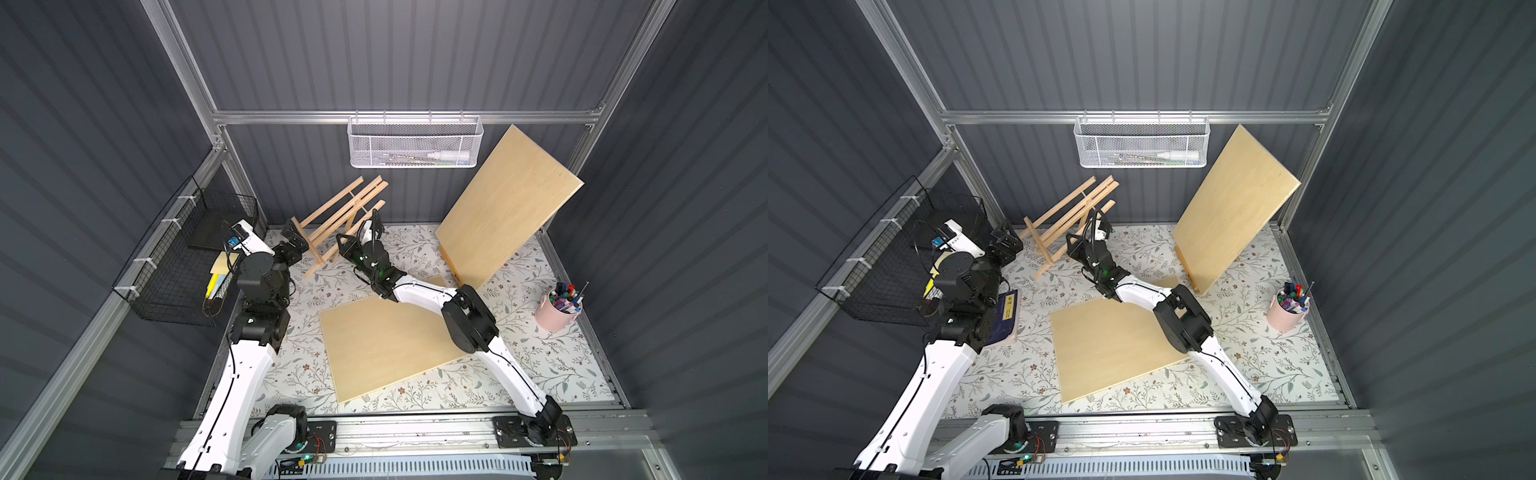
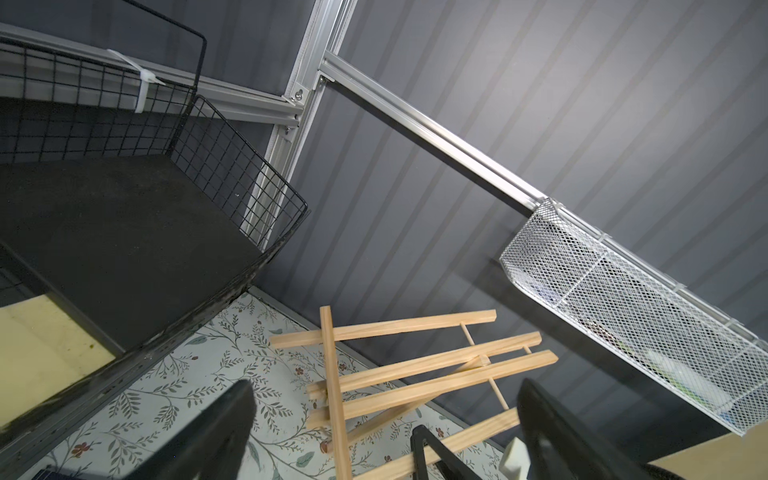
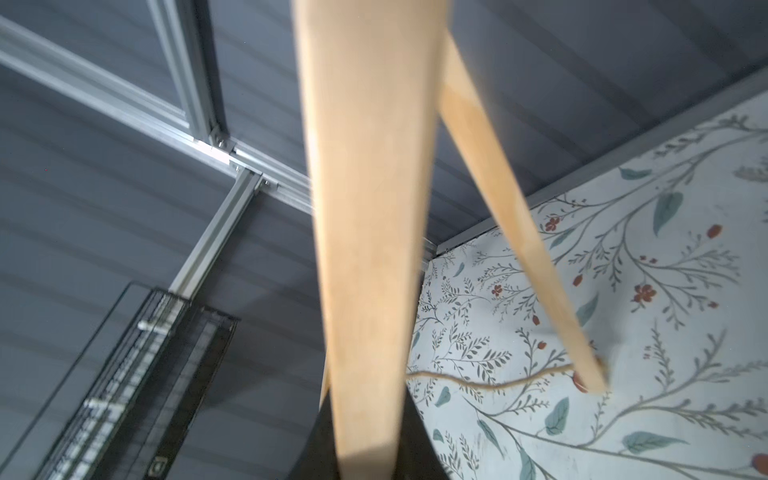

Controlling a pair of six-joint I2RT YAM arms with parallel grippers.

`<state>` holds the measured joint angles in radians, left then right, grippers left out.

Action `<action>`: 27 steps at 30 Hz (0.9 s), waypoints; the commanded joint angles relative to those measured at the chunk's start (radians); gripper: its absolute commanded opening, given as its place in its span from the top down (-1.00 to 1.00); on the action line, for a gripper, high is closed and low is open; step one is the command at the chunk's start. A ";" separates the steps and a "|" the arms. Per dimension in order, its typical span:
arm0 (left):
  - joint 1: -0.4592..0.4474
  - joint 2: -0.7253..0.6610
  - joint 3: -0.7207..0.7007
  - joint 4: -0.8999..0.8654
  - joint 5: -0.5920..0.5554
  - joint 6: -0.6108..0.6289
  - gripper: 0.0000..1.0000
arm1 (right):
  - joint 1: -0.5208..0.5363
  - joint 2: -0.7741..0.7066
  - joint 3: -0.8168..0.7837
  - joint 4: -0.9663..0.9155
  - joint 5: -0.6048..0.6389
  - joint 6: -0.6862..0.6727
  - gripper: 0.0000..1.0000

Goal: Disassemble the easel
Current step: Pick up the easel from the corner of the board, then fold up the easel at the corner of the board.

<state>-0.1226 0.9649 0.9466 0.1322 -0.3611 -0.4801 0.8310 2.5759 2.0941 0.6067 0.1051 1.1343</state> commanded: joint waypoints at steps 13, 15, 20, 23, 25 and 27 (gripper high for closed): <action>0.005 0.038 -0.002 -0.021 -0.048 0.032 -0.99 | -0.007 0.205 0.229 -0.082 0.069 0.369 1.00; 0.005 0.039 -0.001 -0.023 -0.052 0.032 -0.99 | -0.007 0.225 0.252 -0.105 0.078 0.380 1.00; 0.004 0.040 -0.002 -0.026 -0.061 0.034 -0.99 | -0.006 0.282 0.335 -0.167 0.095 0.403 1.00; 0.000 0.044 -0.003 -0.031 -0.072 0.037 -0.99 | -0.004 0.316 0.389 -0.198 0.092 0.406 1.00; -0.005 0.047 0.000 -0.034 -0.078 0.037 -0.99 | -0.003 0.326 0.398 -0.209 0.097 0.396 1.00; -0.006 0.052 0.001 -0.038 -0.087 0.037 -0.99 | -0.003 0.327 0.397 -0.220 0.101 0.387 1.00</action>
<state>-0.1238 1.0088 0.9466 0.1074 -0.4210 -0.4694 0.8238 2.9002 2.4569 0.3779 0.1825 1.5253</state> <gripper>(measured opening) 0.994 0.160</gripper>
